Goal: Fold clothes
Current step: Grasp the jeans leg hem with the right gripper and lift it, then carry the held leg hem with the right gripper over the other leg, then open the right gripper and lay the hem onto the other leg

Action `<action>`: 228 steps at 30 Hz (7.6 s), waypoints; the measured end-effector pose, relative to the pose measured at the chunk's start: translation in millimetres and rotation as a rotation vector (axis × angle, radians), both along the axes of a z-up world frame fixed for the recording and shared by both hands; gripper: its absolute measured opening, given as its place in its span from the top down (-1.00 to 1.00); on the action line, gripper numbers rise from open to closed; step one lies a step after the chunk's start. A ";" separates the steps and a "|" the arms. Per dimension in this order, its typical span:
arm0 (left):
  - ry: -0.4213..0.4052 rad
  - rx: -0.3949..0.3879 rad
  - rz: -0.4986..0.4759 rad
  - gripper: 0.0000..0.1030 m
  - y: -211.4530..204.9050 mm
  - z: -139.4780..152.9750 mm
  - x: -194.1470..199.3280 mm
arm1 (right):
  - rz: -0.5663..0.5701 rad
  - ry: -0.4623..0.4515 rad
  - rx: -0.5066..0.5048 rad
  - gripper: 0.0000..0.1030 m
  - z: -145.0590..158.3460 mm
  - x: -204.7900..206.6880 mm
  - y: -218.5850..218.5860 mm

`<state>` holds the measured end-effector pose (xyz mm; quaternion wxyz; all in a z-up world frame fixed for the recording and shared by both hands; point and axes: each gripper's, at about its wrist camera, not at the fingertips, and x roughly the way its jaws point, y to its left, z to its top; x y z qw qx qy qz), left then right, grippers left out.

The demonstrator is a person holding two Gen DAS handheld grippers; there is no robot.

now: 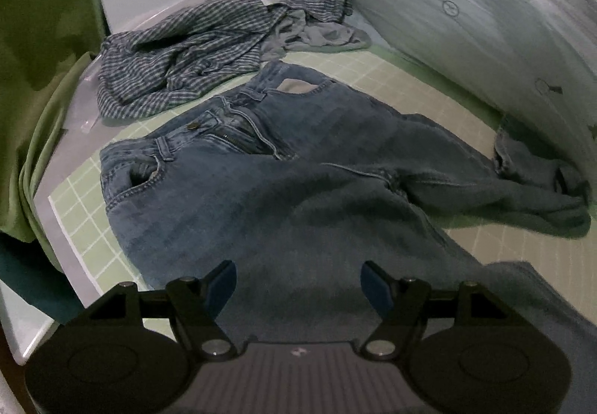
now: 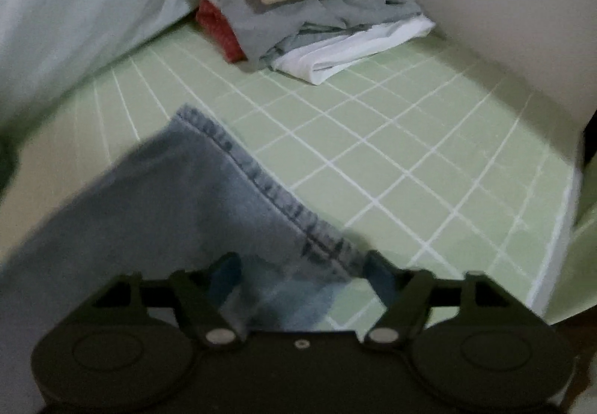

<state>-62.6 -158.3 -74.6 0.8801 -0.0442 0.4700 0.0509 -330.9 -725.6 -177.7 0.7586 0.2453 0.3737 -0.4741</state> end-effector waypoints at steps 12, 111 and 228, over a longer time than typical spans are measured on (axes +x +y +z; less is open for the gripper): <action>0.034 0.012 0.040 -0.45 50.4 4.0 -8.7 | -0.079 0.167 -0.054 0.63 5.9 -32.7 6.9; 0.171 0.117 -0.076 -0.94 -9.4 -35.9 197.9 | 0.047 0.031 -0.083 -0.45 60.8 178.6 -16.1; 0.125 -0.188 0.208 -0.88 193.3 -51.2 59.2 | -0.225 -0.023 -0.058 -1.00 -2.9 29.6 125.7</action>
